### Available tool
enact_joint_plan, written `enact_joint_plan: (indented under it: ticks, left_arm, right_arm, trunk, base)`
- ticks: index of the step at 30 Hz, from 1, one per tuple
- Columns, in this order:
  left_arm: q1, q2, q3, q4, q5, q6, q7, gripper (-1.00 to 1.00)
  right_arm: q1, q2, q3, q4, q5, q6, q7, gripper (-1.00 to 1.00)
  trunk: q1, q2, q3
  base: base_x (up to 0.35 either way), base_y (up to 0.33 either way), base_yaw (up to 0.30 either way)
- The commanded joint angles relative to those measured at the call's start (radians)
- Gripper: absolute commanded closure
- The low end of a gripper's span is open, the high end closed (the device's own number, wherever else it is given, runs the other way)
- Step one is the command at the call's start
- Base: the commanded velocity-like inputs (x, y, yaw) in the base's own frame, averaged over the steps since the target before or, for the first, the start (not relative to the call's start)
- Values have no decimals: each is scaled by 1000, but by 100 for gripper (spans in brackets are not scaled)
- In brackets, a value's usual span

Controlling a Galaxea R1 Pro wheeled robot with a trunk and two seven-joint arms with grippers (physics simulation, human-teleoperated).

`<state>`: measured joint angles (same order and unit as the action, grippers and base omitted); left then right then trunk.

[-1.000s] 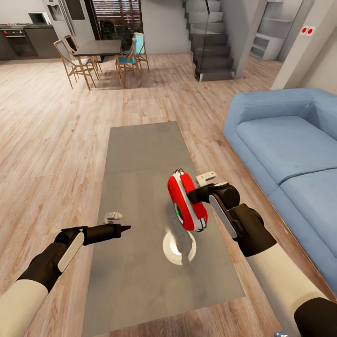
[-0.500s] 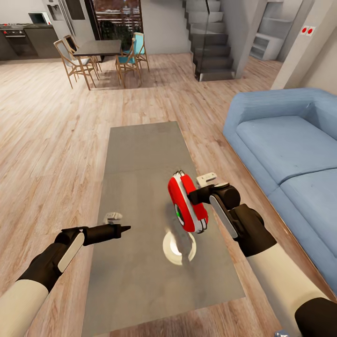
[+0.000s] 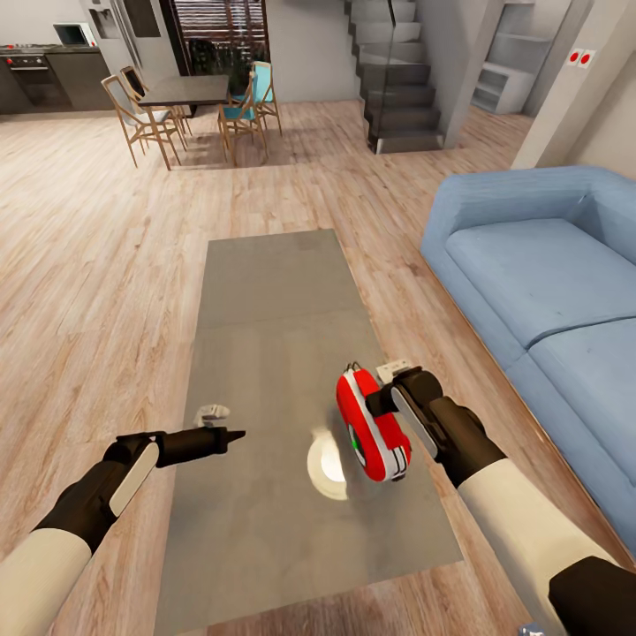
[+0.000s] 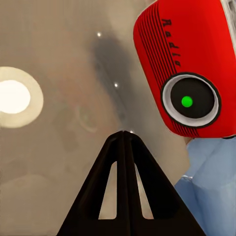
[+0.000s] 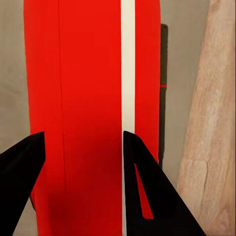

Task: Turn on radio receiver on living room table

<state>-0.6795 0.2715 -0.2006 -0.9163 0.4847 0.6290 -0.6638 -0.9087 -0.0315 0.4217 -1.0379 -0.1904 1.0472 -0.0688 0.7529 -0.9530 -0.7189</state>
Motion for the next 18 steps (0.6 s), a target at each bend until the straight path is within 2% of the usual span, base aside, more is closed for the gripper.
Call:
enact_joint_plan:
  ticks: [1,13,18]
  left_arm:
    - [0,0,0,1,0,0,0,100]
    - [0,0,0,5,0,0,6,100]
    - [0,0,0,16,0,-1,5,100]
  right_arm:
    - [0,0,0,2,-5,0,-1,100]
    - [0,-1,-3,3,-4,0,-24,100]
    - [0,-2,-3,10,-11,0,-57,100]
  trunk:
    - [0,0,0]
    - [0,0,0]
    - [0,0,0]
  base:
    - [0,0,0]
    - [0,0,0]
    - [0,0,0]
